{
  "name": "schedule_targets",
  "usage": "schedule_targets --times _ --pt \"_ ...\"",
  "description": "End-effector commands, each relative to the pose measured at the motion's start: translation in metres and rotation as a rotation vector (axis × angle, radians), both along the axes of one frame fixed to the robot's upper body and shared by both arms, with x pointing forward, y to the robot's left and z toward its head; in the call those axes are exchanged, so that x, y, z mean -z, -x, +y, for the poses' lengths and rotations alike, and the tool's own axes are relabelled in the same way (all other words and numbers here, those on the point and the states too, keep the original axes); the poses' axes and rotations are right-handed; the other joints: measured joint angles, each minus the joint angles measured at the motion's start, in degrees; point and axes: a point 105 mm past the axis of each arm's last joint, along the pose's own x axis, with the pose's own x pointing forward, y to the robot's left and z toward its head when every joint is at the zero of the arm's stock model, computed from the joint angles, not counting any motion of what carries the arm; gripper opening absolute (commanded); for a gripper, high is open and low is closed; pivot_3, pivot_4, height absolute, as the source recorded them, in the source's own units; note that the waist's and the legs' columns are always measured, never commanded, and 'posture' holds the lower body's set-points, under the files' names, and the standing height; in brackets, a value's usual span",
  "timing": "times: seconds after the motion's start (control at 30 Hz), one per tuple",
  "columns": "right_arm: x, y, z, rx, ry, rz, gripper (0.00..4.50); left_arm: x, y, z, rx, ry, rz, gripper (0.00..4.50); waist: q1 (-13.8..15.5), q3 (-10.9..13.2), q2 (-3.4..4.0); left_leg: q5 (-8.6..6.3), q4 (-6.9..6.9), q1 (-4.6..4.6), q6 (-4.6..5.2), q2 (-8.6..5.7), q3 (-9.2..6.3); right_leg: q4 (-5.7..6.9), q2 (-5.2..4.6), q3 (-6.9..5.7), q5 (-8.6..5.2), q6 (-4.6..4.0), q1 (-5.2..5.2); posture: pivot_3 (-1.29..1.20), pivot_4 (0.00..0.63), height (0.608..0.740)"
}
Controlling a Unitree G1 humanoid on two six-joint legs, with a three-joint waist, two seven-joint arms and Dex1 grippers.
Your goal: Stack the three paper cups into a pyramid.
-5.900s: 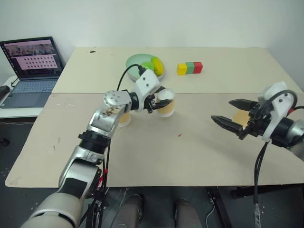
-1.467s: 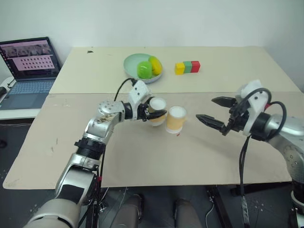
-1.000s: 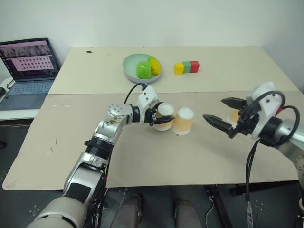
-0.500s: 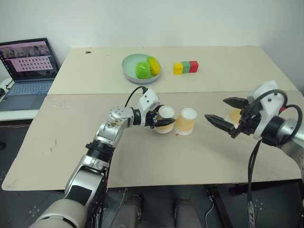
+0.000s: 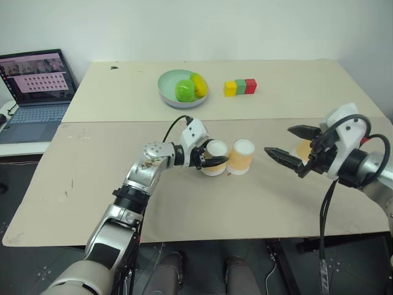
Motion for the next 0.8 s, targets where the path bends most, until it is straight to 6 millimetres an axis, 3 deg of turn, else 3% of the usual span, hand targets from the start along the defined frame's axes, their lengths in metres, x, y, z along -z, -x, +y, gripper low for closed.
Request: schedule_targets --times 0.03,0.1,0.47,0.8 --pt "-0.014 0.004 0.0 -0.001 0.018 -0.062 4.5 -0.011 0.002 -0.005 0.021 0.013 -0.054 3.82 0.0 0.0 0.0 0.0 0.0 0.0 0.0 0.0 0.0 0.0 0.0 0.0 0.0 0.0 0.0 0.0 0.15 0.74" --pt "-0.014 0.004 0.0 -0.001 0.018 -0.062 4.5 -0.012 0.0 -0.004 0.014 0.012 -0.059 4.44 0.0 0.0 0.0 0.0 0.01 0.0 0.0 0.0 0.0 0.0 0.0 0.0 0.0 0.0 0.0 0.0 0.15 0.74" --pt "-0.015 0.003 -0.001 -0.003 0.021 -0.063 4.5 -0.03 -0.007 0.002 -0.003 0.012 -0.1 4.44 0.01 0.0 0.0 0.0 0.01 0.0 0.0 0.0 0.0 0.0 0.0 0.0 0.0 0.0 0.0 0.0 0.15 0.74" --pt "-0.014 0.001 0.002 -0.012 0.014 -0.064 4.5 -0.102 -0.005 -0.003 0.006 0.154 -0.188 4.44 -0.03 0.0 0.0 0.0 0.01 -0.02 0.0 0.0 0.0 0.0 0.0 -0.01 0.0 0.01 0.0 0.0 0.15 0.74"
